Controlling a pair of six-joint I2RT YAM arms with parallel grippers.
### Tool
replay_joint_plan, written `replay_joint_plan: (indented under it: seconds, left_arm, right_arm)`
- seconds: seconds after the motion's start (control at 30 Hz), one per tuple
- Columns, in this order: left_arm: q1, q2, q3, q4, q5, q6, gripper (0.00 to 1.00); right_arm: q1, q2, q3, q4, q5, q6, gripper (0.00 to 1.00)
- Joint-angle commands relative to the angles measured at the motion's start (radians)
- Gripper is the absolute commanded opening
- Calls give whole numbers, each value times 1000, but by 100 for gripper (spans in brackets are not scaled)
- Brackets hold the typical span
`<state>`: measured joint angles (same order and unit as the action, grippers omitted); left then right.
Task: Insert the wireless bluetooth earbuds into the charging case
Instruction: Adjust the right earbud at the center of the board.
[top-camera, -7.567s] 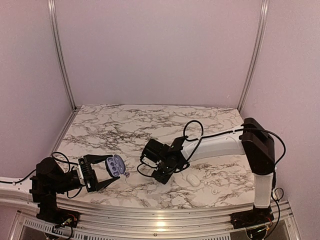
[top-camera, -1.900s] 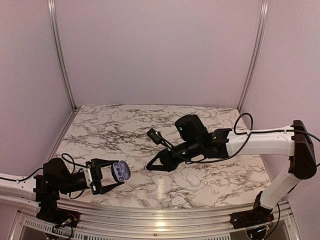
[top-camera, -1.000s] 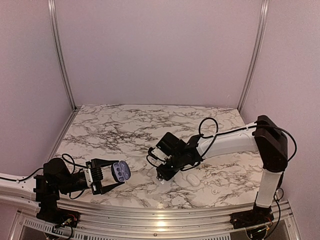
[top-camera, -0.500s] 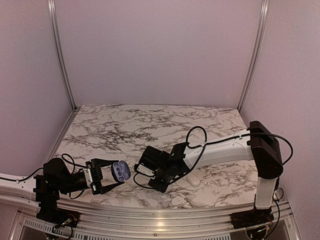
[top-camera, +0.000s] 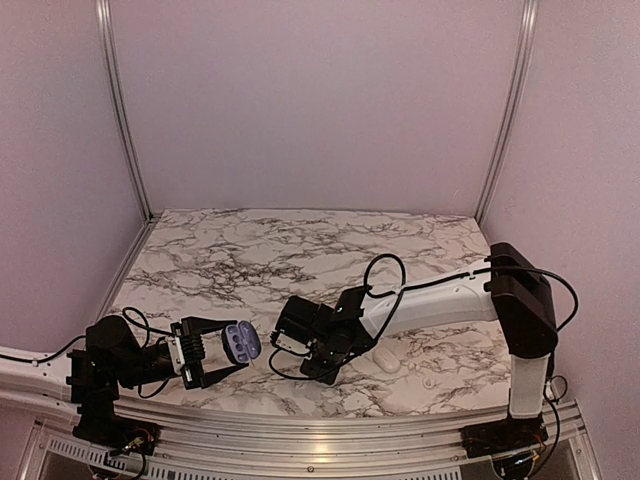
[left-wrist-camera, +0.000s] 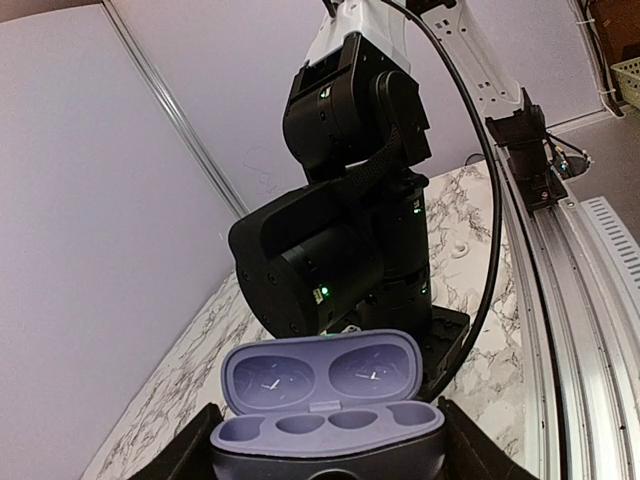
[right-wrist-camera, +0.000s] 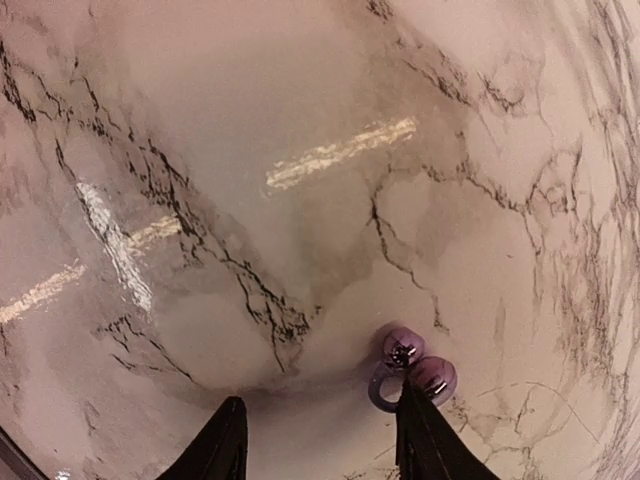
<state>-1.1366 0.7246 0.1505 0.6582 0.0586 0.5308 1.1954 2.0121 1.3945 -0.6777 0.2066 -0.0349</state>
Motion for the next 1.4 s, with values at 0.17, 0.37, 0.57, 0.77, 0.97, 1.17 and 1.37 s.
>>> replay_joint_plan:
  seconds: [0.17, 0.37, 0.57, 0.77, 0.97, 1.17, 1.37]
  left_arm:
    - [5, -17, 26, 0, 0, 0, 36]
    - [5, -21, 26, -2, 3, -2, 36]
    - [5, -22, 26, -2, 4, 0, 36]
    - [5, -33, 23, -5, 6, 0, 36]
    - [5, -39, 21, -6, 6, 0, 36]
    - [5, -39, 23, -8, 7, 3, 36]
    - [5, -47, 21, -9, 14, 1, 36]
  right_arm:
    - [-27, 14, 23, -23, 11, -18, 43]
    - [-72, 34, 19, -2, -10, -32, 40]
    - [-75, 43, 53, 11, 4, -42, 43]
    - [-97, -9, 51, 59, -71, -10, 45]
    - [-259, -244, -107, 197, -299, 219, 43]
    - [-353, -360, -333, 381, -496, 461, 35]
    - [-355, -388, -451, 542, -576, 580, 24]
